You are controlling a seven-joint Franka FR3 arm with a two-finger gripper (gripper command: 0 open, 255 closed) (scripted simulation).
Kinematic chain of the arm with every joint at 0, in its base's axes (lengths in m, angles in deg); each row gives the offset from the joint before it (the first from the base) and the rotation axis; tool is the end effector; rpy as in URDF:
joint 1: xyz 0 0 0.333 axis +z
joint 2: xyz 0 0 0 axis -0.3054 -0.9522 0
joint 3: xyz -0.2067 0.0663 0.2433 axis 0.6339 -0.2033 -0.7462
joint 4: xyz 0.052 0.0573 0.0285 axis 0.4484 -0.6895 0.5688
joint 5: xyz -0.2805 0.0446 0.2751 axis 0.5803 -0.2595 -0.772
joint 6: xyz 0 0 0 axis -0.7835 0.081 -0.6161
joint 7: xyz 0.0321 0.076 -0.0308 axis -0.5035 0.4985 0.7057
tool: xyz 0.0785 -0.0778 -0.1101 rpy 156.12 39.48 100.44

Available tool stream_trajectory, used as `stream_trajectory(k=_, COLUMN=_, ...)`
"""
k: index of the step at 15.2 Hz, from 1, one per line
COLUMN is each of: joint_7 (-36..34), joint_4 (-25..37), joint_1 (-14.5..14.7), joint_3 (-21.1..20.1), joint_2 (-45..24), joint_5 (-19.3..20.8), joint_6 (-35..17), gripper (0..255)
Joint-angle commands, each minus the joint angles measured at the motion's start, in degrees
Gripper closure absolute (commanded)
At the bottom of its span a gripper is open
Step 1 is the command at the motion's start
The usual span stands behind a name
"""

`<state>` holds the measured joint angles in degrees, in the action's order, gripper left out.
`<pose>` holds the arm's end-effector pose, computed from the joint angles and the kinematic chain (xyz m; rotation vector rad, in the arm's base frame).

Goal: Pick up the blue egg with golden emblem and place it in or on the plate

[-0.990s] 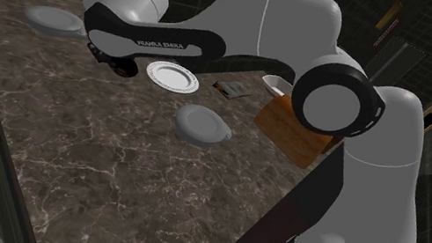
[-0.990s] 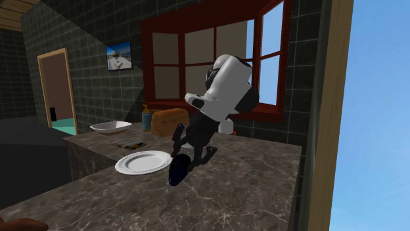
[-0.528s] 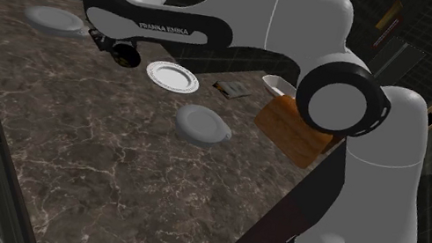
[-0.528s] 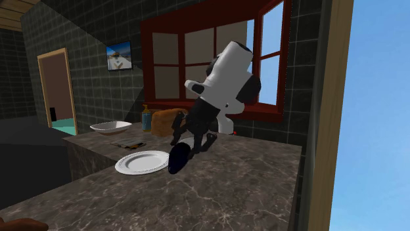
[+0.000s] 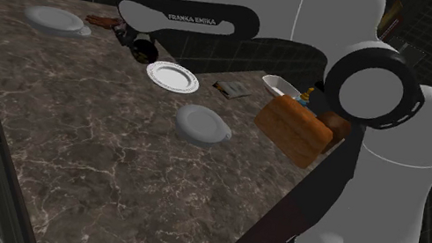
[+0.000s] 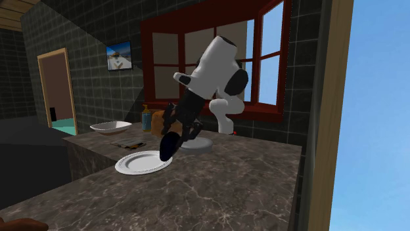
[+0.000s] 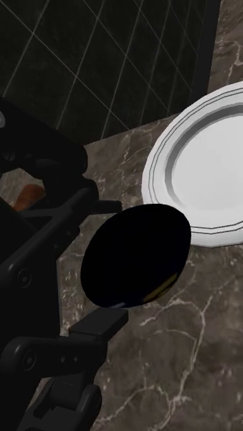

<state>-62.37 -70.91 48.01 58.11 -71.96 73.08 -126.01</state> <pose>0.6646 0.3238 0.4165 2.6687 0.3061 0.4661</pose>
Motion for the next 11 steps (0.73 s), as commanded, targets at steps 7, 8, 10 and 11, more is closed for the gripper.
stream_trajectory(k=7, joint_7=4.74, joint_4=-16.14, joint_1=-6.65, joint_3=2.03, joint_2=10.91, joint_5=-0.09, joint_6=-8.9, gripper=255)
stream_trajectory(k=8, joint_7=5.54, joint_4=-17.66, joint_1=-7.47, joint_3=2.37, joint_2=11.99, joint_5=-0.15, joint_6=-9.86, gripper=255)
stream_trajectory(k=10, joint_7=7.44, joint_4=-20.72, joint_1=-9.26, joint_3=3.17, joint_2=14.19, joint_5=-0.34, joint_6=-11.91, gripper=255)
stream_trajectory(k=11, joint_7=7.08, joint_4=-21.19, joint_1=-9.26, joint_3=3.23, joint_2=14.0, joint_5=-0.15, joint_6=-12.5, gripper=255)
